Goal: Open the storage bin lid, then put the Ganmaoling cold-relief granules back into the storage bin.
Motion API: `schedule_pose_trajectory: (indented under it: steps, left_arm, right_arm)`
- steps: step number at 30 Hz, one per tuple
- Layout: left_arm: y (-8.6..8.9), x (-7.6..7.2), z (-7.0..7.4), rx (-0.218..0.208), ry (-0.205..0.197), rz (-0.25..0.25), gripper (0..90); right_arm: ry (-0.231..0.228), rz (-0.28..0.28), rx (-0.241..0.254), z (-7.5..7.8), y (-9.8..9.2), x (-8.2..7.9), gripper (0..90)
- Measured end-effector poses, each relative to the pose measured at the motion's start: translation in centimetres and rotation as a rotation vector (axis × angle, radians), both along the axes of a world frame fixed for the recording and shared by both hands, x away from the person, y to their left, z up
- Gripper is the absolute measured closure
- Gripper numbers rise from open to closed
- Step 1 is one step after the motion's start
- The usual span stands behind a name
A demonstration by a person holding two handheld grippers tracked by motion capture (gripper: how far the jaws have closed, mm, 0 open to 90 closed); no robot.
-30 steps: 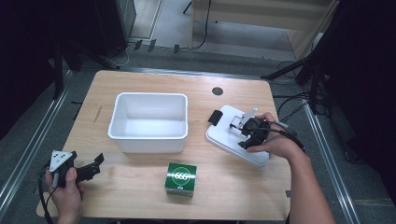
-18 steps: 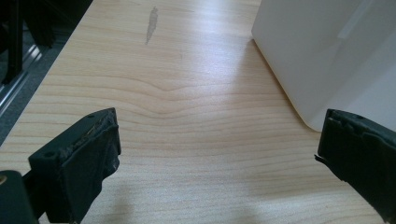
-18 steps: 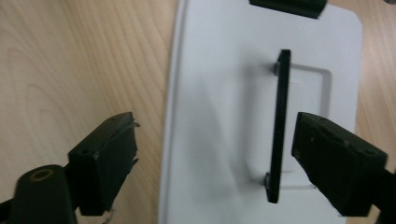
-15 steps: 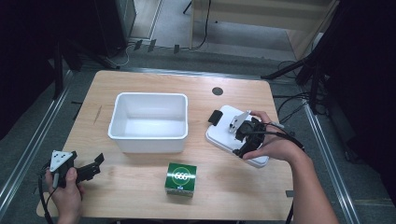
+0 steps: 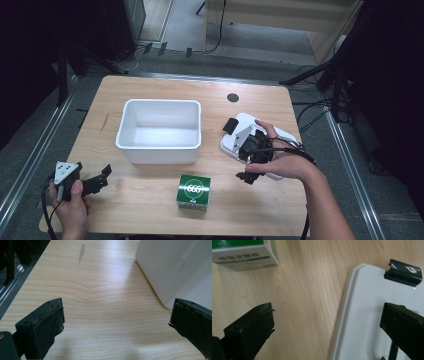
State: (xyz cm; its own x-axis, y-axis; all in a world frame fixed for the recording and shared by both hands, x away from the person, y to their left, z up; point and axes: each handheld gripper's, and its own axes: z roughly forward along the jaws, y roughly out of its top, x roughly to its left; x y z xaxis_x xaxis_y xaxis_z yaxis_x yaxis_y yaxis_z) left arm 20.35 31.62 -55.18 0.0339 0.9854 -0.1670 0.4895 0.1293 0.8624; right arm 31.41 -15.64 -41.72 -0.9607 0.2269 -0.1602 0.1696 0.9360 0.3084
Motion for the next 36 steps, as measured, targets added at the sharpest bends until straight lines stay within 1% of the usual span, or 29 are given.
schedule_pose_trajectory:
  steps: [2,3,6,7,9,13,15,16,17,18,20,21,22,23,25,26,28,29,33,34,35,36]
  left_arm:
    - [0.0,0.0,0.0,0.003,-0.001,-0.001,0.0]
    - [0.0,0.0,0.0,0.004,0.0,-0.002,0.0]
    - [0.0,0.0,0.0,0.002,0.0,-0.001,0.0]
    - [0.0,0.0,0.0,0.001,0.0,-0.001,0.0]
    - [0.0,0.0,0.0,-0.002,-0.001,0.003,0.0]
    - [0.0,0.0,0.0,-0.004,-0.001,0.004,0.0]
    - [0.0,0.0,0.0,-0.004,-0.002,0.003,0.0]
    - [0.0,0.0,0.0,-0.005,-0.003,0.004,0.0]
    - [0.0,0.0,0.0,-0.008,-0.003,0.004,0.0]
    - [0.0,0.0,0.0,-0.008,-0.003,0.004,0.0]
    - [0.0,0.1,0.0,-0.01,-0.003,0.005,0.0]
    - [0.1,0.1,0.0,-0.011,-0.002,0.005,0.0]
    - [0.1,0.1,0.0,-0.011,-0.002,0.005,0.0]
    - [0.0,0.1,0.0,-0.013,-0.002,0.005,0.0]
    - [0.1,0.1,0.0,-0.009,0.001,0.004,0.0]
    - [0.1,0.1,0.0,-0.009,0.002,0.004,0.0]
    - [0.1,0.1,0.0,-0.008,0.004,0.005,0.0]
    - [0.1,0.1,0.0,-0.01,0.004,0.003,0.0]
    - [0.1,0.1,0.0,-0.012,0.002,0.003,0.0]
    - [0.1,0.1,0.0,-0.012,0.002,0.003,0.0]
    - [0.1,0.1,0.0,-0.011,0.002,0.003,0.0]
    - [0.1,0.1,0.0,-0.01,0.003,0.004,0.0]
  right_arm:
    - [-0.002,0.01,0.001,0.0,0.2,-0.2,0.0]
    - [0.001,0.018,-0.007,-0.3,0.8,-0.7,0.0]
    - [-0.002,0.018,-0.02,-0.5,1.2,-1.0,0.0]
    - [-0.008,0.015,-0.028,-0.7,1.5,-1.1,0.0]
    - [-0.014,-0.002,-0.061,-1.0,2.1,-1.4,0.0]
    - [-0.011,-0.01,-0.054,-1.2,2.7,-1.7,0.0]
    - [-0.005,-0.011,-0.042,-1.1,3.5,-2.1,0.0]
    - [-0.005,-0.011,-0.042,-1.1,3.5,-2.1,0.0]
    - [-0.006,-0.002,-0.043,-1.0,4.0,-2.5,0.0]
    - [-0.006,-0.002,-0.043,-1.0,4.0,-2.5,0.0]
    - [-0.011,0.018,-0.046,-0.9,4.5,-2.8,0.0]
    - [-0.005,0.03,-0.043,-0.9,5.0,-3.2,0.0]
    - [-0.005,0.03,-0.043,-0.9,5.0,-3.2,0.0]
    - [0.001,0.032,-0.041,-0.9,5.5,-3.5,0.0]
    - [0.019,0.049,-0.049,-1.1,5.9,-3.7,0.0]
    - [0.018,0.057,-0.052,-1.2,6.1,-3.9,0.0]
    - [0.022,0.053,-0.055,-1.3,6.3,-4.0,0.0]
    - [0.026,0.061,-0.061,-1.4,6.8,-4.3,0.0]
    - [0.034,0.072,-0.055,-1.6,7.4,-4.4,0.0]
    - [0.033,0.072,-0.064,-1.8,7.7,-4.6,0.0]
    - [0.032,0.082,-0.06,-1.9,7.9,-4.7,0.0]
    - [0.039,0.081,-0.057,-2.0,8.1,-4.8,0.0]
